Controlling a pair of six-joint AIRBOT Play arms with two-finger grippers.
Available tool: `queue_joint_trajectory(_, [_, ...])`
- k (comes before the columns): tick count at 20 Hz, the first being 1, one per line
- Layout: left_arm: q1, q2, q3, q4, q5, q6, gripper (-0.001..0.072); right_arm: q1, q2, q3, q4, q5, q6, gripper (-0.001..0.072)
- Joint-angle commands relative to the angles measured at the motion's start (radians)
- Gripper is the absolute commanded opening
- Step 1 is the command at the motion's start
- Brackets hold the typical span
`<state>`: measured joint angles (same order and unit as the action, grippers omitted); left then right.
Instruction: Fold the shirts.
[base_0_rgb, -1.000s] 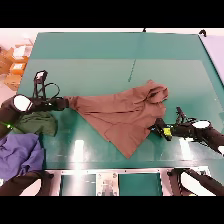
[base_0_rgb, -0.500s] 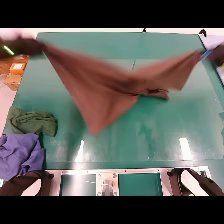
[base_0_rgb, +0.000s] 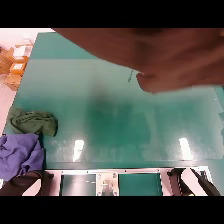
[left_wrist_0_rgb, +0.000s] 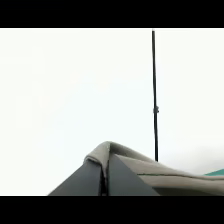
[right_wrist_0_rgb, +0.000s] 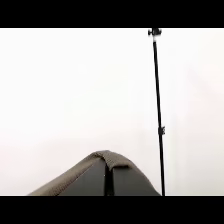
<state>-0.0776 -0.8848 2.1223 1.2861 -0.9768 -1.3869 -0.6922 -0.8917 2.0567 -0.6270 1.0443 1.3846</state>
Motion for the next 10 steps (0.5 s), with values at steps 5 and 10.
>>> queue_joint_trajectory(5, [0.0,0.014,-0.141,0.042,-0.069,-0.036,0.0024,-0.009,0.004,-0.127,-0.001,0.041,-0.003,0.002])
queue_joint_trajectory(10, [0.0,-0.135,-0.431,0.042,-0.029,-0.046,0.0023,0.152,-0.067,-0.485,-0.024,-0.079,-0.089,0.002])
